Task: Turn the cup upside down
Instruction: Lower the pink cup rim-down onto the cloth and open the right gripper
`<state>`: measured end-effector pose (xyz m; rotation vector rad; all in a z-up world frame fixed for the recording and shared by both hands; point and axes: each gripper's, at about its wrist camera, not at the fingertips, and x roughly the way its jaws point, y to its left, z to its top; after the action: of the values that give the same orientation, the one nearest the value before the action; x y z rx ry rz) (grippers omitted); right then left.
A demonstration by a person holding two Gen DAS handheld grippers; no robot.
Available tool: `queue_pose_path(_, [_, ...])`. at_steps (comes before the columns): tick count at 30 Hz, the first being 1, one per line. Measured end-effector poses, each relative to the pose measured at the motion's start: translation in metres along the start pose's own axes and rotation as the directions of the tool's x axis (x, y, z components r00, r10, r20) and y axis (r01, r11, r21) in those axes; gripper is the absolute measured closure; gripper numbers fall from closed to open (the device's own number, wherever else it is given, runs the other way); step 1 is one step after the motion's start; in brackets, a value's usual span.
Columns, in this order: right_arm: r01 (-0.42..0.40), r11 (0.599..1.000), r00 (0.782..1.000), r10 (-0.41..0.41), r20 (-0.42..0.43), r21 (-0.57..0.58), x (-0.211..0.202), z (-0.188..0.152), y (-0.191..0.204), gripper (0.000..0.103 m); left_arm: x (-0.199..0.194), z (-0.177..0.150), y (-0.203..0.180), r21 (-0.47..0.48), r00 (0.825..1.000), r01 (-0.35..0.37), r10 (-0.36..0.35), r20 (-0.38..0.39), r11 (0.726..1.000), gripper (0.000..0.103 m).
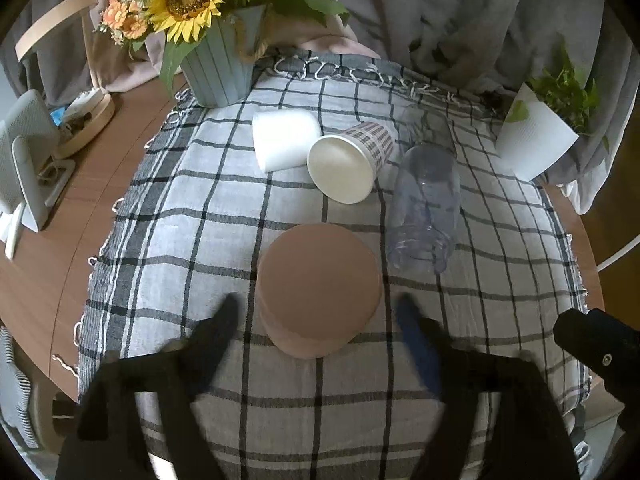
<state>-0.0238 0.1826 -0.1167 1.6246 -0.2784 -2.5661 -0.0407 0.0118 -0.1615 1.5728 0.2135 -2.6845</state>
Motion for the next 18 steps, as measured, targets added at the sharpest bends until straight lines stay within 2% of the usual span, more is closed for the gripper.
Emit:
queue_pose_path(2, [0.019, 1.000, 1.000, -0.019, 0.019, -0.002, -0.005, -0.001, 0.001, 0.017, -0.008, 0.001, -0.003, 0.016, 1.000, 0.005, -0.005, 0.020, 1.000, 0.013])
queue_pose_path(4, [0.037, 0.999, 0.998, -0.036, 0.048, -0.009, -0.015, -0.002, 0.005, 0.014, -0.018, 0.001, -0.005, 0.041, 0.999, -0.004, 0.002, 0.034, 0.999, 0.005])
queue_pose_path(8, [0.046, 0.999, 0.993, -0.043, 0.114, -0.020, -0.039, -0.007, 0.014, 0.009, -0.046, 0.002, -0.002, 0.057, 0.996, -0.016, 0.010, 0.088, 0.998, 0.001])
queue_pose_path(12, [0.046, 0.999, 0.982, -0.040, 0.183, -0.026, -0.064, -0.012, 0.027, 0.008, -0.078, 0.004, 0.007, 0.070, 0.985, -0.065, 0.053, 0.161, 0.995, 0.000])
queue_pose_path(18, [0.033, 0.999, 0.962, -0.022, 0.271, -0.036, -0.096, -0.021, 0.044, 0.007, -0.120, 0.008, 0.029, 0.043, 0.974, -0.068, 0.057, 0.218, 0.997, 0.000])
